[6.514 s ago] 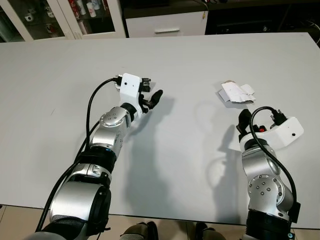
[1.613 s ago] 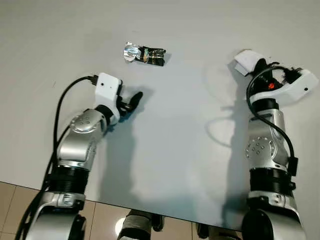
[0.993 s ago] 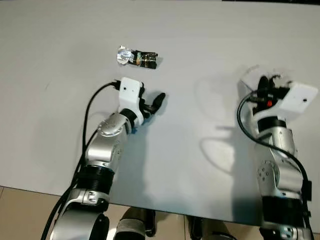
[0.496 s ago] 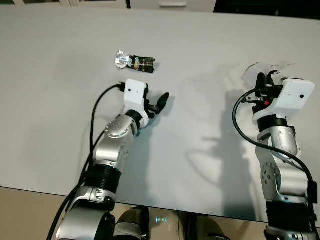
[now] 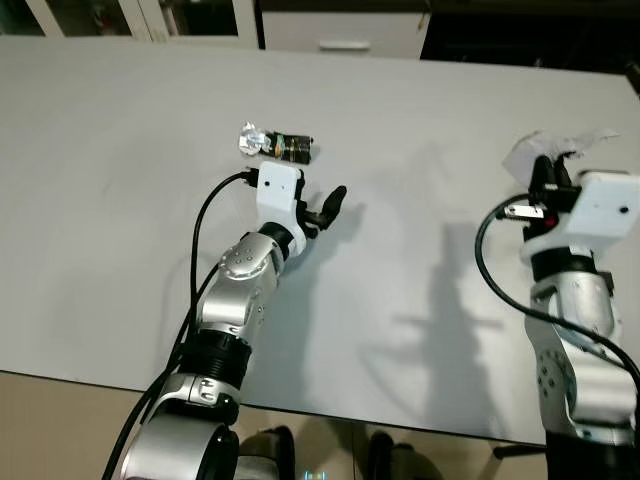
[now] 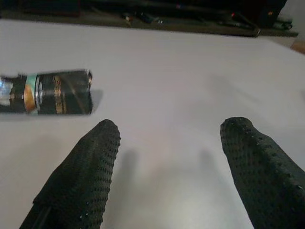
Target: Picking trash to rubbish bin
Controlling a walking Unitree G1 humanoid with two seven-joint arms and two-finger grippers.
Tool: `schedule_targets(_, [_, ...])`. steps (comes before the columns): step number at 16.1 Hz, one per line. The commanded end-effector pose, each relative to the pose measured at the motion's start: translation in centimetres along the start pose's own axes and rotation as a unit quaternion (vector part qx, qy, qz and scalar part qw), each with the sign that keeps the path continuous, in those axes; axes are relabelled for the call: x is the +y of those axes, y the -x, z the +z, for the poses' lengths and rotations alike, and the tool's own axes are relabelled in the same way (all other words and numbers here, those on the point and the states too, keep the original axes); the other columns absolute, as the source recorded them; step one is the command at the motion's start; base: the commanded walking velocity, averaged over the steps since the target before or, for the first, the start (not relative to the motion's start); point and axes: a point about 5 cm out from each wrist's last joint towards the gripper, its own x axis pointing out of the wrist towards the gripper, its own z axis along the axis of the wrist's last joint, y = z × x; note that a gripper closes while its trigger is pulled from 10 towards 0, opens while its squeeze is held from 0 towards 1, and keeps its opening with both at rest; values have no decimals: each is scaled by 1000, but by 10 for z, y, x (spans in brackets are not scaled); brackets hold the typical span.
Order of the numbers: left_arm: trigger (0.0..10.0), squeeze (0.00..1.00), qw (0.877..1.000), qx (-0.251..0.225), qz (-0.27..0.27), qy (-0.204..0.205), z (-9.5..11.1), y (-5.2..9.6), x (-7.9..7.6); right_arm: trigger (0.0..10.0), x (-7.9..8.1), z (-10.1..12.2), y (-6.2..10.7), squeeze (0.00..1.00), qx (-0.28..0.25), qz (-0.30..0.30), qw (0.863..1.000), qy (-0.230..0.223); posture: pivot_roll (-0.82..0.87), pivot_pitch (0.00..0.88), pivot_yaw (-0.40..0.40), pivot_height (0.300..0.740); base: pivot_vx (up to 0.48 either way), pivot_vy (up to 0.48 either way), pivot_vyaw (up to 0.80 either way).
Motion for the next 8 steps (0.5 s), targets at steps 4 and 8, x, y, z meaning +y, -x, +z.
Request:
schedule_targets(4, [10000,0,1000,-21,-10,1,6,1,-13,10000,-10,13,11,0,-11,-31,999,20,111,101,-6,740,0,0,0])
schedule_targets(8, [10000,0,999,-31,-22,5,10,3,-21,10000,-18,20,18,0,-12,-53,998,25,92,93,-8,740,0,0,0])
